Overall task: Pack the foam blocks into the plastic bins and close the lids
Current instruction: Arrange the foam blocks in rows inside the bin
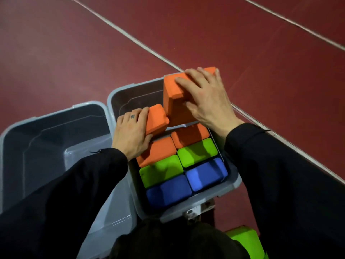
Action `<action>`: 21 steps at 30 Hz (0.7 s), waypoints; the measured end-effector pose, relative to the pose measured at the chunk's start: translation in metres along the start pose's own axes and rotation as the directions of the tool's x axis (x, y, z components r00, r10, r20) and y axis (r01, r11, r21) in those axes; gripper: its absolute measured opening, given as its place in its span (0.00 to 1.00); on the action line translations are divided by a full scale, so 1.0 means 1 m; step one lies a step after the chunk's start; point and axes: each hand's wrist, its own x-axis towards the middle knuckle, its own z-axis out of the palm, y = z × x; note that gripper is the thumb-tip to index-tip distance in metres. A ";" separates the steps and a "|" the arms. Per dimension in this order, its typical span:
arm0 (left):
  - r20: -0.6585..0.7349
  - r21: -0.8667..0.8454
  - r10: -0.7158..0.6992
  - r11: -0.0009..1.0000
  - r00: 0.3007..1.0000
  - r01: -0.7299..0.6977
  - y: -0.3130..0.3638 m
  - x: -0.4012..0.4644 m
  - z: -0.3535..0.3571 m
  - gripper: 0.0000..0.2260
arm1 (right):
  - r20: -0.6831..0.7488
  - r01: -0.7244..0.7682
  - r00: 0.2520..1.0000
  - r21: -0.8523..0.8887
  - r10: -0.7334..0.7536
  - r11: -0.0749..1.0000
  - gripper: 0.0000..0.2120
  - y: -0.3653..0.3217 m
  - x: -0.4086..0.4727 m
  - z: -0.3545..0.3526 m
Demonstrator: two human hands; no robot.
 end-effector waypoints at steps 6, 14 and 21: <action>0.094 0.019 0.060 0.998 0.994 -0.062 -0.013 -0.002 0.007 0.40 | 0.071 0.095 0.993 0.026 -0.097 0.995 0.37 0.009 0.016 0.021; 0.092 0.017 0.059 0.998 0.994 -0.060 -0.010 0.001 0.019 0.40 | 0.399 0.062 0.915 -0.008 -0.053 0.998 0.30 0.037 -0.010 0.062; 0.138 -0.016 0.075 0.997 0.988 -0.073 -0.006 0.012 0.049 0.40 | 0.477 -0.084 0.879 0.124 0.014 0.989 0.29 0.023 -0.018 0.114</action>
